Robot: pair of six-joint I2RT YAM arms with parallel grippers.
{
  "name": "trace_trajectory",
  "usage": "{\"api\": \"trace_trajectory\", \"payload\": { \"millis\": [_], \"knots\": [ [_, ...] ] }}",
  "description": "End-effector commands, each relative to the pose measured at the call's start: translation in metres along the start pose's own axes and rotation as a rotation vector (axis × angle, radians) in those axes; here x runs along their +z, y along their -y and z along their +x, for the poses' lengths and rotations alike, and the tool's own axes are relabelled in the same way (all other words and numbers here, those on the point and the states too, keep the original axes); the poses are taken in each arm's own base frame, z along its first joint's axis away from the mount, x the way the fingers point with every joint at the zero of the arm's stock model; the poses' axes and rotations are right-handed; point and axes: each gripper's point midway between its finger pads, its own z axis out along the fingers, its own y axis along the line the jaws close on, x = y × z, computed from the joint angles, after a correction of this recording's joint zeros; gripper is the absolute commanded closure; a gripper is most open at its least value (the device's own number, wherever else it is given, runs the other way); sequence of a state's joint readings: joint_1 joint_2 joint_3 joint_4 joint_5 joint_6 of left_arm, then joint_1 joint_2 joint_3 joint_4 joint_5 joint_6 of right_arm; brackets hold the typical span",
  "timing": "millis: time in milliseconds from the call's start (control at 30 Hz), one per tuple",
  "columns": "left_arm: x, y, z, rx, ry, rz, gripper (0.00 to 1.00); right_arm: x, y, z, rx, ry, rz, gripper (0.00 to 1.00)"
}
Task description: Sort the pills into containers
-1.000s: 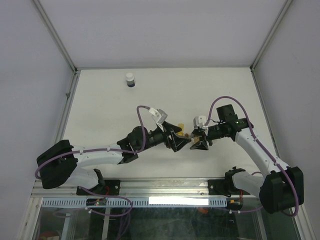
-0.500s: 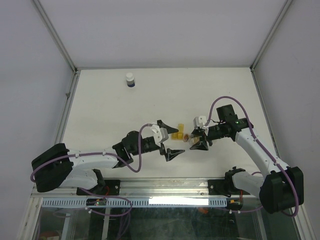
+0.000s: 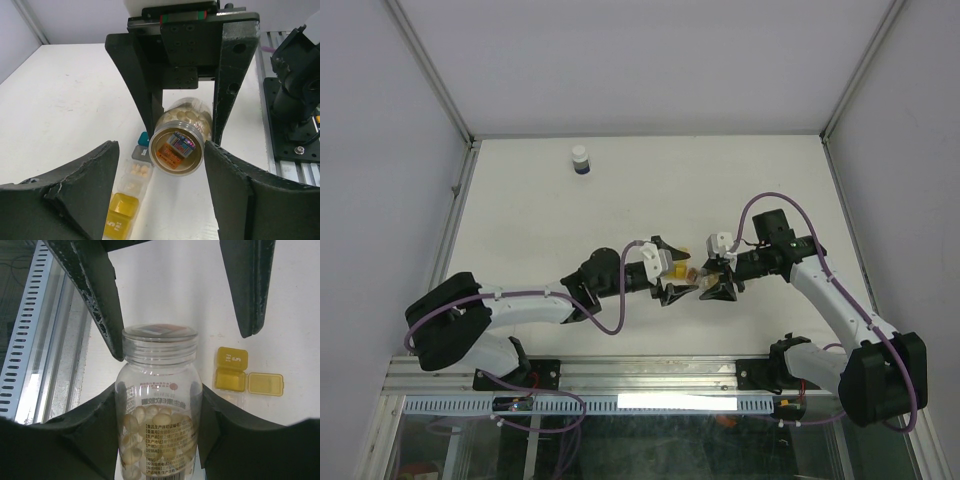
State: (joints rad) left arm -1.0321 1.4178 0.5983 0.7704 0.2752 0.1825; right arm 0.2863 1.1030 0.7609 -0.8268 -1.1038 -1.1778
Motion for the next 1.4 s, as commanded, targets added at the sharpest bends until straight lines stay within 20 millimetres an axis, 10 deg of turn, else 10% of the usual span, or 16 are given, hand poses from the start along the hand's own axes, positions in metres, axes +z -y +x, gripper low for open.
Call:
{"api": "trace_trajectory", "payload": {
  "millis": [0,633,1000,1367],
  "knots": [
    [0.008,-0.005,-0.036,0.007,0.113,0.02,0.32,0.0,0.001,-0.014,-0.048,0.042,-0.01,1.0],
    [0.01,-0.011,-0.047,-0.365,0.15,-0.023,1.0,0.0,0.003,-0.012,-0.041,0.032,-0.004,1.0],
    [-0.002,-0.036,-0.055,-0.942,0.24,-0.267,1.0,-0.001,0.007,-0.009,-0.032,0.016,0.011,1.0],
    [-0.035,-0.067,-0.015,-0.937,0.145,-0.544,1.0,-0.006,0.007,-0.015,-0.042,0.031,0.03,1.0]
  ]
}}
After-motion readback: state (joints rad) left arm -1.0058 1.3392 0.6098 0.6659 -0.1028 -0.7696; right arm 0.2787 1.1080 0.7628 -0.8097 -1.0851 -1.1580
